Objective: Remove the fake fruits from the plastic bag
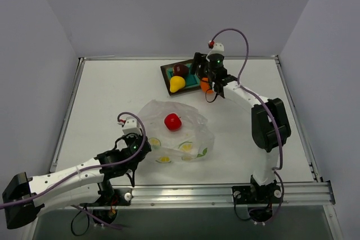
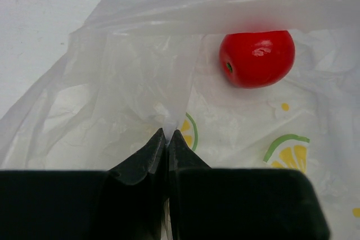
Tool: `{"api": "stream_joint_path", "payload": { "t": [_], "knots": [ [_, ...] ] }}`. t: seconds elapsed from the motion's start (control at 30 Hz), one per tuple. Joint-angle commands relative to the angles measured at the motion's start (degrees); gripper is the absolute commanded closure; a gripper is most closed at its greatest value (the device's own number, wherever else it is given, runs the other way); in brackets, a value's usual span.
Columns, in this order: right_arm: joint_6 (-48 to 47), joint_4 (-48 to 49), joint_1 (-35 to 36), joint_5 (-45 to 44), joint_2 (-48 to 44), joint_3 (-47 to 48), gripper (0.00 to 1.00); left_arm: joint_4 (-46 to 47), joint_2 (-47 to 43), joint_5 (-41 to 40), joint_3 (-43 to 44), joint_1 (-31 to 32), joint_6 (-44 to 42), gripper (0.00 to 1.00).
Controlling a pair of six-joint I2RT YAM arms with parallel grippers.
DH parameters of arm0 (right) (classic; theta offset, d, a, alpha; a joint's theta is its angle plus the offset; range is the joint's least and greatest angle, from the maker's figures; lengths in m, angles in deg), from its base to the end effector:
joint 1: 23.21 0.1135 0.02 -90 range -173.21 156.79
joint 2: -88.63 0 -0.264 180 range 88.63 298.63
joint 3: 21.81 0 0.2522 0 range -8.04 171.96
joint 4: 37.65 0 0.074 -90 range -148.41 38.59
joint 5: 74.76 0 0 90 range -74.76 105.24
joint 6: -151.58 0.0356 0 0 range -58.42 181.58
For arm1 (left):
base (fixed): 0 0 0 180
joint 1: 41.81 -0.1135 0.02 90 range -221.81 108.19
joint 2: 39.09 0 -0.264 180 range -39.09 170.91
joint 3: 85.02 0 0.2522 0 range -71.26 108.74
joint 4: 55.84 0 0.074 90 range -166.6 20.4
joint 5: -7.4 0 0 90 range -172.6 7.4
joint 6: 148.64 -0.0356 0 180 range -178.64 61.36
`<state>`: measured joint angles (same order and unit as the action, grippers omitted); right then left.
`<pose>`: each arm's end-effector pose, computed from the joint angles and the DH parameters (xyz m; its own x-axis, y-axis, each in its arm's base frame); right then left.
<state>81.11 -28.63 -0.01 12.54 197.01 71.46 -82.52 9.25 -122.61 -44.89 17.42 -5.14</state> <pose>0.4195 0.1780 0.2867 -0.2091 0.2737 -0.9388 -0.2977 0.8967 0.3277 0.1103 -0.1405 0.2168 -0.4862 -0.3869 -0.7835 -0.0043 0.8977 -0.4406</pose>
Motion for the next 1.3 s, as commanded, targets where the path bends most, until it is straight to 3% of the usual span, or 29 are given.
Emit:
{"api": "stream_joint_path", "payload": {
  "t": [0.0, 0.23, 0.47, 0.57, 0.6, 0.8, 1.0, 1.1, 1.27],
  "knots": [
    [0.77, -1.08, -0.26, 0.34, 6.66, 3.10, 0.21, 2.12, -2.63, -0.68, 0.08, 0.19, -1.37, 0.98],
    [0.95, -1.07, -0.52, -0.11, 9.32, 3.74, 0.24, 0.80, -1.76, -1.04, 2.28, 0.19, -2.87, 0.98],
    [-0.54, -2.47, -0.96, -7.57, -7.73, -8.64, 0.01, 2.38, 0.35, 0.63, 2.46, 0.28, -4.10, 0.98],
    [0.94, -7.12, -2.02, -12.22, -13.79, -13.99, 0.00, 2.91, 0.79, 1.33, 2.37, 0.37, -4.45, 0.98],
    [1.82, -8.10, -2.63, -17.64, -17.46, -16.03, 0.00, 3.00, 0.71, 1.77, 2.46, 0.37, -4.54, 0.98],
    [8.76, -11.00, -19.75, -20.16, -30.93, -32.63, 0.00, 4.58, -1.05, 3.80, 1.23, 0.54, -5.15, 0.98],
    [14.30, -12.60, -36.69, -20.77, -38.66, -42.57, 0.00, 5.28, -0.35, 6.08, 1.75, 0.81, -5.42, 0.98],
    [15.19, -11.01, -44.96, -18.05, -37.55, -45.23, 0.00, 6.16, 0.00, 7.31, 1.75, 0.81, -6.03, 0.98],
    [16.07, -5.30, -51.14, -7.00, -27.97, -41.81, 0.00, 6.51, -0.26, 9.42, 1.93, 0.89, -6.74, 0.98]
  ]
}}
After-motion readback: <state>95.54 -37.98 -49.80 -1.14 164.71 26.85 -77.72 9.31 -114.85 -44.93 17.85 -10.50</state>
